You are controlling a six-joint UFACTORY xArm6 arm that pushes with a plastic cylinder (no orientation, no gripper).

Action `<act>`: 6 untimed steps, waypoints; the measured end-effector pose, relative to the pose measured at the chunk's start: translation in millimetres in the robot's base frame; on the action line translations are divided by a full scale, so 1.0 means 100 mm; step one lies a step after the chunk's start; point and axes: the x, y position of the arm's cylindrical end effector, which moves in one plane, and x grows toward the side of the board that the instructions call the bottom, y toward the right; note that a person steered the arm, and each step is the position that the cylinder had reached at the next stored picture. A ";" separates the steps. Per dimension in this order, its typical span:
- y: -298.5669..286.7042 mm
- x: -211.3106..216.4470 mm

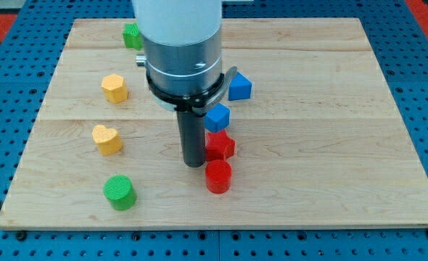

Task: Push the blue cube to the bottom of the blue triangle

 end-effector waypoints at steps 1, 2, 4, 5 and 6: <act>-0.07 -0.11; -0.24 -0.40; 0.05 -0.86; 0.08 -0.97; 0.25 -0.97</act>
